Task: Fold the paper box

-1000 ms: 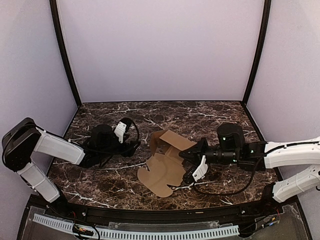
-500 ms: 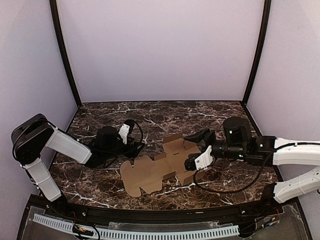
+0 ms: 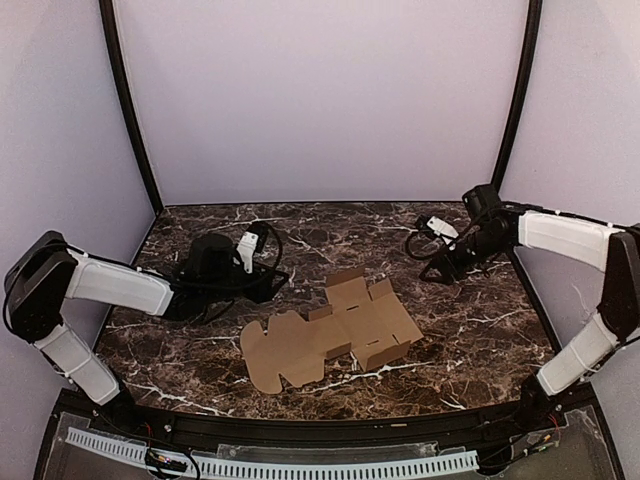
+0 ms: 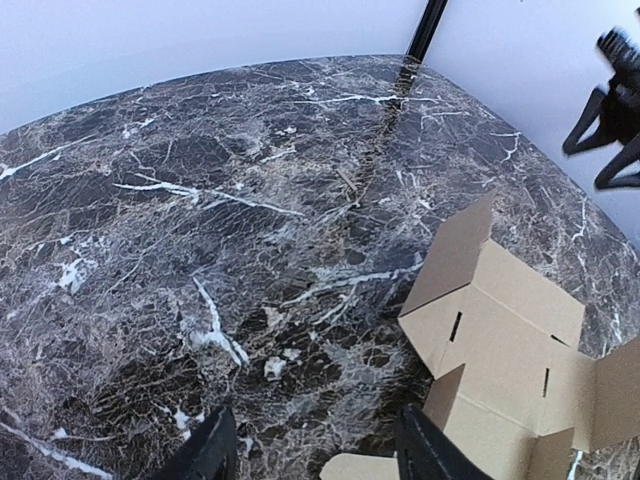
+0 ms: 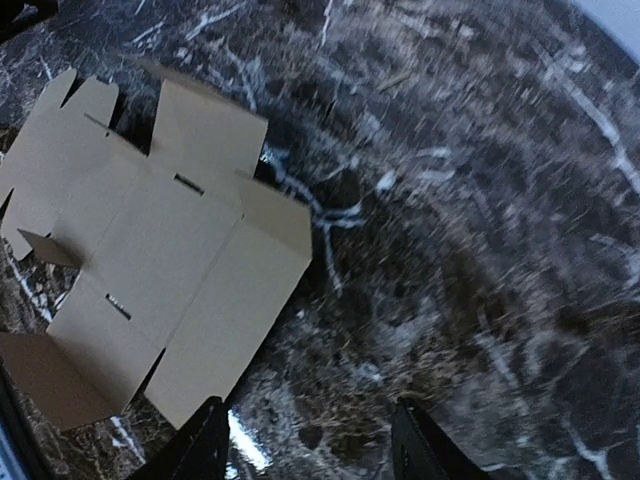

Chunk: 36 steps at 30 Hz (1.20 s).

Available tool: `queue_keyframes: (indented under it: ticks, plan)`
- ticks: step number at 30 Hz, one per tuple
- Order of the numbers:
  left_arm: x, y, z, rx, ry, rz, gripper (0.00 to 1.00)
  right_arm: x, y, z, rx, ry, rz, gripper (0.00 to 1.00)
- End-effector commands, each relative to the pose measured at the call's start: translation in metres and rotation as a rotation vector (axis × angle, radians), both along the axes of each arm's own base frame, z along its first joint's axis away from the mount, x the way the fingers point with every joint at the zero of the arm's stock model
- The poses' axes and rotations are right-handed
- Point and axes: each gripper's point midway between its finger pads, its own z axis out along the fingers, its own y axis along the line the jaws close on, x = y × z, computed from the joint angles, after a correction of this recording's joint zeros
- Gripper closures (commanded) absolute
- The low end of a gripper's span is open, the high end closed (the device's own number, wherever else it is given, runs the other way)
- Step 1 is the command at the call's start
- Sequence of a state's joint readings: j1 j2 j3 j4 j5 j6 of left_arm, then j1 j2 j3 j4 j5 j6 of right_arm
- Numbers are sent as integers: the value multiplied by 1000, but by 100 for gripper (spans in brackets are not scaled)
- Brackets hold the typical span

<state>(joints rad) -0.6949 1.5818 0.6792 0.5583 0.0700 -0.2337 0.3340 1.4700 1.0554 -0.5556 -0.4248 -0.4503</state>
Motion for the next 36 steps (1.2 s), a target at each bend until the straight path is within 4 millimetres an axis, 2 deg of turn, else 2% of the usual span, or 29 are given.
queue_keyframes:
  ticks: [1,4,7,9,12,15,19,27,29,32,35,36]
  plan:
    - [-26,-1,-3,80,115,-57,48,-53,-4,-53,139,500,-43,50]
    - [-42,-6,-8,121,152,-56,49,-66,-7,-86,182,721,-62,58]
    - [-59,-18,-16,114,222,-60,49,-69,-8,-102,220,821,-98,58]
    - [-73,-31,-26,126,275,-107,50,-70,-6,-106,230,848,-99,57]
    - [-91,-50,-29,85,283,-184,55,-70,-6,-111,226,868,-110,56]
    - [-101,-50,-49,80,348,-163,57,-75,-6,-118,207,896,-110,56]
    - [-111,-50,-75,113,418,-155,64,-95,-3,-133,162,963,-86,57]
    - [-117,-51,-107,170,497,-126,76,-100,18,-132,215,1024,-55,59]
    - [-118,-51,-111,177,506,-124,77,-98,24,-127,234,1022,-38,64]
    - [-117,-51,-114,184,502,-124,78,-90,29,-124,235,984,-26,79]
    - [-116,-50,-110,187,485,-124,79,-73,26,-123,186,915,-46,99]
    - [-115,-50,-102,181,462,-126,78,-65,24,-121,156,875,-48,100]
